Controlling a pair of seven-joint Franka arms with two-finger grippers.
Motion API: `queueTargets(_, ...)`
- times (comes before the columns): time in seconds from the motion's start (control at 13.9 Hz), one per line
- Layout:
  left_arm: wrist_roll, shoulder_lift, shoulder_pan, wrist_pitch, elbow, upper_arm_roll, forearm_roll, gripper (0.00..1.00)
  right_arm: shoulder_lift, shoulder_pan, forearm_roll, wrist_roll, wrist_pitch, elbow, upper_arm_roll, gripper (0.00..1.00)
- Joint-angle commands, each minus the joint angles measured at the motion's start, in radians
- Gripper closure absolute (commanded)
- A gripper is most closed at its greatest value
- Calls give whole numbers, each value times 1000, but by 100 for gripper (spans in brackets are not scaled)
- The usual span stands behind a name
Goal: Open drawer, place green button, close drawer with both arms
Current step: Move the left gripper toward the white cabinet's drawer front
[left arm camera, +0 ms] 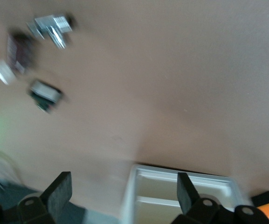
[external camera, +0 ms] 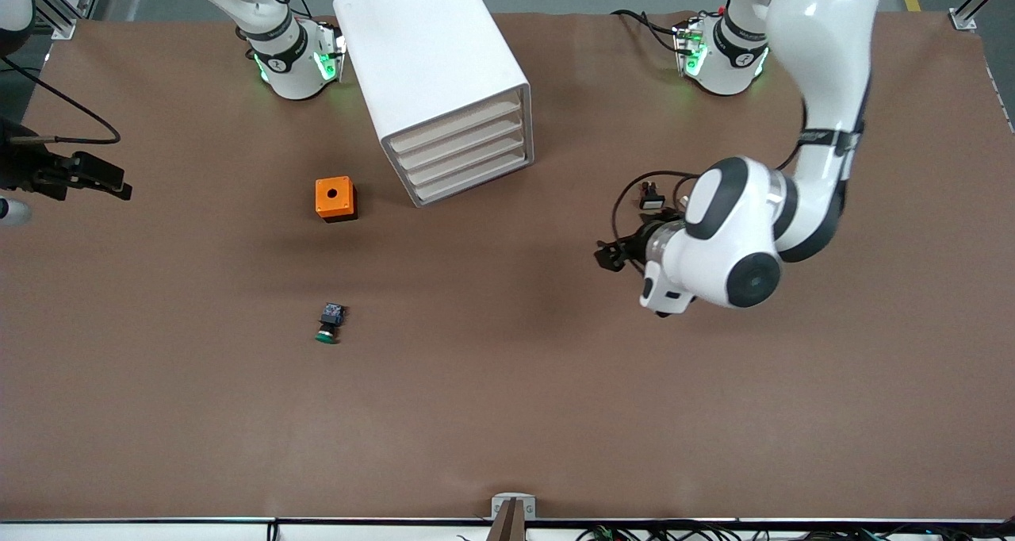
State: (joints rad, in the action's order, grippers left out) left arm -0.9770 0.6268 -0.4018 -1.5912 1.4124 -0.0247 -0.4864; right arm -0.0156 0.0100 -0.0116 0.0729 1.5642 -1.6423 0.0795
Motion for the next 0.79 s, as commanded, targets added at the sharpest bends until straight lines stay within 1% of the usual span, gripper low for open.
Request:
queueTargets(0.0,-193,80,-9,11,-69,-11,-119,1,-30,19,15,13,-6,29,-7,0)
queueTargets(0.14,-338,115,-9,11,-72,-58,-132,1,-70,24,15,13,-7,32,-3,0)
queueTargets(0.29,-509,155,-9,10,-76,-92,-139,1,-75,34,13,13,-6,35,-3,0)
queueTargets(0.36,-588,175,-9,11,-90,-104,-164,1,-83,34,15,13,-7,36,-3,0)
queueTargets(0.57,-864,253,-6,11,-113,-109,-259,1,-93,34,13,1,-6,42,-1,0)
queueTargets(0.72,-940,281,-9,13,-118,-109,-308,1,-96,36,13,8,3,42,-3,0)
